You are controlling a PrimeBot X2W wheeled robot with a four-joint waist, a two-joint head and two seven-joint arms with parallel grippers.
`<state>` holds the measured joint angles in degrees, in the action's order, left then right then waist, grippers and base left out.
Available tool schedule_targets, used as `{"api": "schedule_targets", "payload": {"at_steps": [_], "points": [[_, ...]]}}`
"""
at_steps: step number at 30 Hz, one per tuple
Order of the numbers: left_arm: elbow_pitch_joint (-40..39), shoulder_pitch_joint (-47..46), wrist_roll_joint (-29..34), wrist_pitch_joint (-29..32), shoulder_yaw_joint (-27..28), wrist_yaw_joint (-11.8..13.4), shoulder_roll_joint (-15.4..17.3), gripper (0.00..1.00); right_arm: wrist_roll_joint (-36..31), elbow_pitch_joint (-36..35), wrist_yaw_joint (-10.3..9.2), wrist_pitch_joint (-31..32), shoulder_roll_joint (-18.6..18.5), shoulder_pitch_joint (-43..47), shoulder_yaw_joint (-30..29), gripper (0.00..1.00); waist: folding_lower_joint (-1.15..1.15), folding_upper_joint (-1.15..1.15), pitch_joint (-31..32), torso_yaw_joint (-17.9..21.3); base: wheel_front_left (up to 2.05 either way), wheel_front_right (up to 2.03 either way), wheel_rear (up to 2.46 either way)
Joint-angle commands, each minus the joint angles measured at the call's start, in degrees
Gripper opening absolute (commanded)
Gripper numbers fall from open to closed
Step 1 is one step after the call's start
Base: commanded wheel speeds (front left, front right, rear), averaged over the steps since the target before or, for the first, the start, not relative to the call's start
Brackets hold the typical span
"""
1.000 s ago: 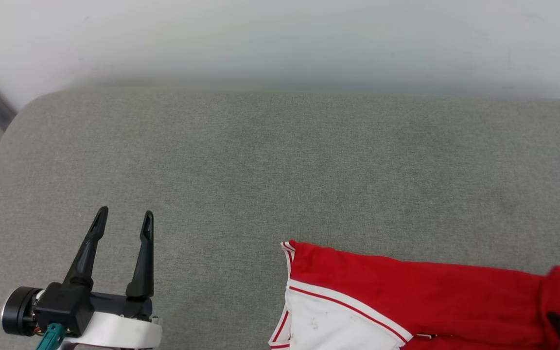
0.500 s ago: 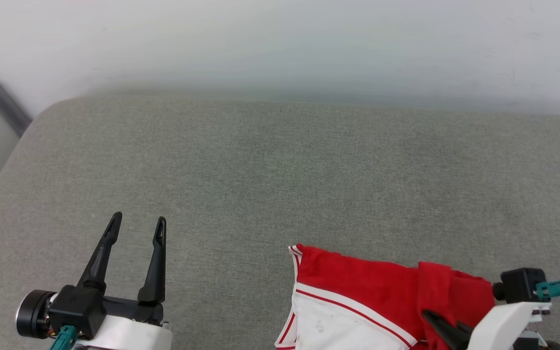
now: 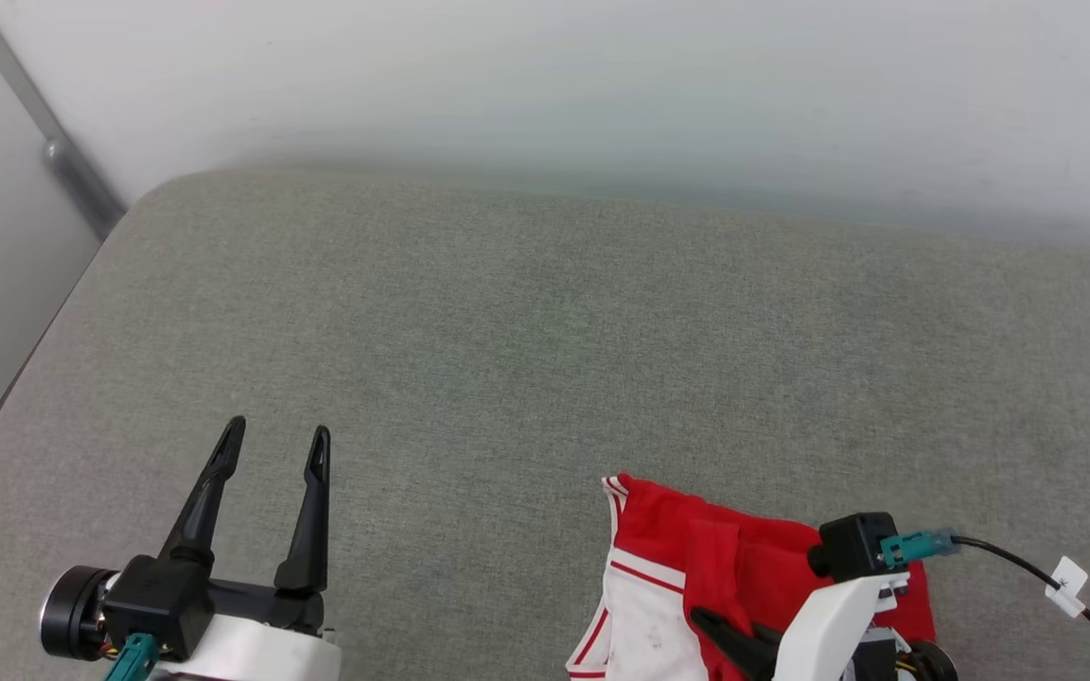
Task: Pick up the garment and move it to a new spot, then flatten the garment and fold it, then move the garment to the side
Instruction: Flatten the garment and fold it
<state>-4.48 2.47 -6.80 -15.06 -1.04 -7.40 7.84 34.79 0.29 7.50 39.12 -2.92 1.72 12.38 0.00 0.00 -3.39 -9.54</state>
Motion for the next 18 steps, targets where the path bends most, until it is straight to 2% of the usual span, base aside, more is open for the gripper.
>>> {"api": "schedule_targets", "payload": {"at_steps": [1,2,9,11,15,18], "points": [[0.08,0.28,0.01,-0.14,0.21,-0.08,0.0,1.0,0.11,0.97,-0.02,-1.13,0.05,-1.08,0.21,0.42,0.0,0.0,0.09,-0.44,0.0,0.0,0.0],[0.08,0.4,-0.05,-0.14,0.29,-0.08,-0.05,1.0,0.04,1.69,-0.02,-1.88,0.08,-1.41,0.67,1.0,0.0,0.0,0.11,-0.62,0.0,0.0,0.0],[0.21,0.8,-0.24,-0.14,0.31,-0.08,0.15,1.0,6.17,2.38,-0.02,-6.23,0.06,-3.86,6.11,1.0,0.0,0.0,0.08,-1.3,0.0,0.0,0.0],[0.2,0.93,-0.27,-0.14,0.45,-0.08,0.19,1.0,6.2,2.19,-0.03,-7.39,0.01,-4.88,5.82,1.0,0.0,0.0,0.06,-1.21,0.0,0.0,0.0],[0.18,0.91,-0.17,-0.14,0.37,-0.08,0.16,1.0,2.46,1.68,-0.03,-9.06,0.02,-7.5,3.39,1.0,0.0,0.0,0.19,-0.57,0.0,0.0,0.0],[0.09,0.93,-0.22,-0.14,0.39,-0.08,0.16,1.0,-4.14,0.64,-0.03,-10.81,-0.52,-10.13,1.35,1.0,0.0,0.0,0.35,0.26,0.0,0.0,0.0]]}}
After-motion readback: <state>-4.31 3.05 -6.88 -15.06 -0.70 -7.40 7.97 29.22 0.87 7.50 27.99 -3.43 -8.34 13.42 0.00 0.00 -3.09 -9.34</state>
